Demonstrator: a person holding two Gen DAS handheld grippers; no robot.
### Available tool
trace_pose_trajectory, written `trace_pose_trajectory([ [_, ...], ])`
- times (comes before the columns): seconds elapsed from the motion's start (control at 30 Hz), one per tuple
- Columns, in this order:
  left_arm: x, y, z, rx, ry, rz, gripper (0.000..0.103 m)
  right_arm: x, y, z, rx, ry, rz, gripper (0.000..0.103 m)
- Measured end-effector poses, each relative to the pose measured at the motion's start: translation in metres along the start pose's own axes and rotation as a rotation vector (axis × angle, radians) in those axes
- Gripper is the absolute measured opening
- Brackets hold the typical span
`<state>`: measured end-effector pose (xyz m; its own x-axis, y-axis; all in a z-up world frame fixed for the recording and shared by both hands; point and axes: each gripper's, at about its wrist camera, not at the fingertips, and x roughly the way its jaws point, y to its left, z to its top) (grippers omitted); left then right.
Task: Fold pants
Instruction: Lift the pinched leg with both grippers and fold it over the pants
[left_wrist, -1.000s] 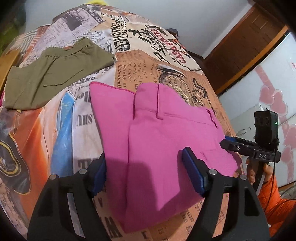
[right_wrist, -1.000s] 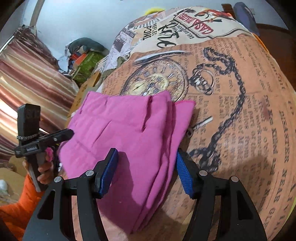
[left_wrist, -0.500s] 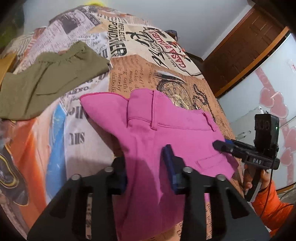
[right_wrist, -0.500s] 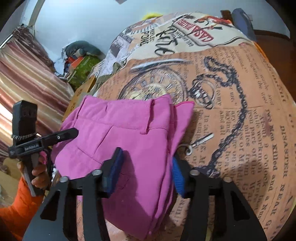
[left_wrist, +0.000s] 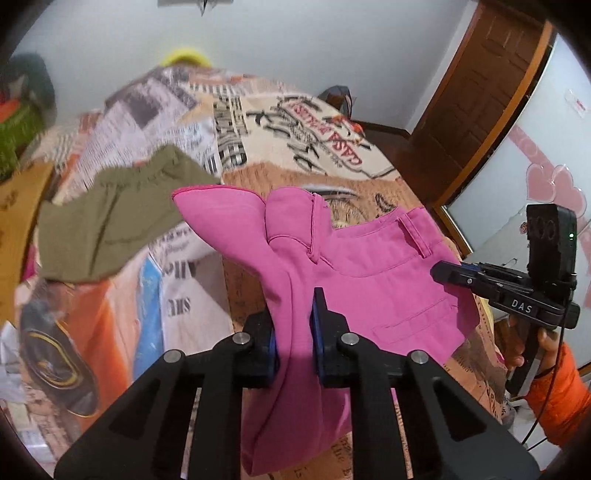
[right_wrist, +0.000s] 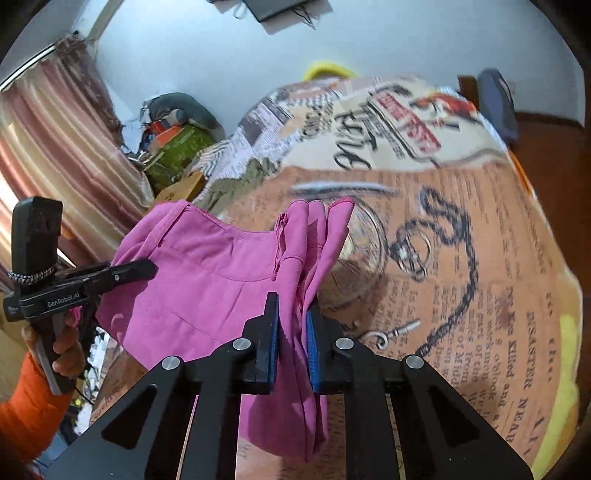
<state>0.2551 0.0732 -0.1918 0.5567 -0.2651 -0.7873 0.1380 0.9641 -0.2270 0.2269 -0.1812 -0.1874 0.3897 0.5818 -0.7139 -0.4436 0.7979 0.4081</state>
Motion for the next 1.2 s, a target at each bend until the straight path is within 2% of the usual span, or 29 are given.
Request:
trace_pose_trajectory([
  [0.3,-0.046,0.001,0.021,0.013,-0.098,0.02,0.015,-0.018,0.026,0.032,-0.064,-0.079,0.014,0.012],
  [0.57,-0.067,0.025,0.046,-0.006,-0.157,0.057,0.015,-0.01,0.052,0.072,-0.135,-0.124,0.033,0.012],
  [0.9,-0.063,0.087,0.084,-0.055,-0.187,0.115,0.015,0.042,0.082,0.121,-0.186,-0.119,0.063,0.011],
  [1.2,-0.034,0.156,0.104,-0.092,-0.178,0.17,0.015,0.119,0.103,0.155,-0.211,-0.077,0.075,0.011],
])
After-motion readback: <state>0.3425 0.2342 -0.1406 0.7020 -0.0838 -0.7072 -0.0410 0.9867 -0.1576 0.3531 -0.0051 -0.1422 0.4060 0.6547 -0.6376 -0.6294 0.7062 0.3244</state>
